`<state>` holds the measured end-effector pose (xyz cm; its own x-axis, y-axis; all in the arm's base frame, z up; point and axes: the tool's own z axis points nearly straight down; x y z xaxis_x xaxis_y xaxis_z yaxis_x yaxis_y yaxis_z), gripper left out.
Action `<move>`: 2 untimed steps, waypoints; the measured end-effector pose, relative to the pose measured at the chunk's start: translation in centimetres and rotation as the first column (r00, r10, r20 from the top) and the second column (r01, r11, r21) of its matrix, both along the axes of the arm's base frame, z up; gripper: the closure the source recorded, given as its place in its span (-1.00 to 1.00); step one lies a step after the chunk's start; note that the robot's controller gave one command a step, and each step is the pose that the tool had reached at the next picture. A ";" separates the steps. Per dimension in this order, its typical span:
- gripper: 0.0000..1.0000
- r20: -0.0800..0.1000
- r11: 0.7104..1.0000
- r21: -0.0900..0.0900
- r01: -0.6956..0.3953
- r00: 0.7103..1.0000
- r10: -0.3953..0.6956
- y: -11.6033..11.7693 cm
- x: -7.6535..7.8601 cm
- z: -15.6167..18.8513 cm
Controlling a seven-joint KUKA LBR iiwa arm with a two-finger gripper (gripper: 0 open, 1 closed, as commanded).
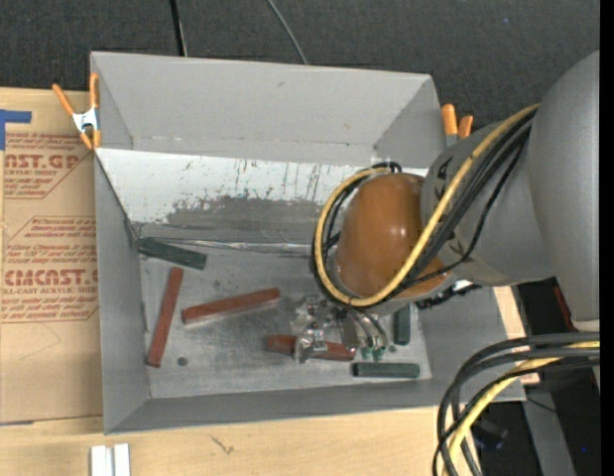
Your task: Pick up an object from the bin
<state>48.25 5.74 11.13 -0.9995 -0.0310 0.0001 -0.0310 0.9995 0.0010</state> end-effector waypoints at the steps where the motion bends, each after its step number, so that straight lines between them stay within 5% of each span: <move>1: 1.00 0.004 1.000 0.000 0.000 1.000 0.000 0.0 0.1 0.6; 2: 1.00 -0.009 1.000 -0.001 0.000 1.000 0.000 0.0 -0.2 1.5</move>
Offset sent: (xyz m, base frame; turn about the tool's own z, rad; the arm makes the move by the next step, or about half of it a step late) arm 0.0000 -0.0001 0.0767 0.0000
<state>48.05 5.72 12.58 -0.9995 -0.0313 0.0093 -0.0313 0.9995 0.0002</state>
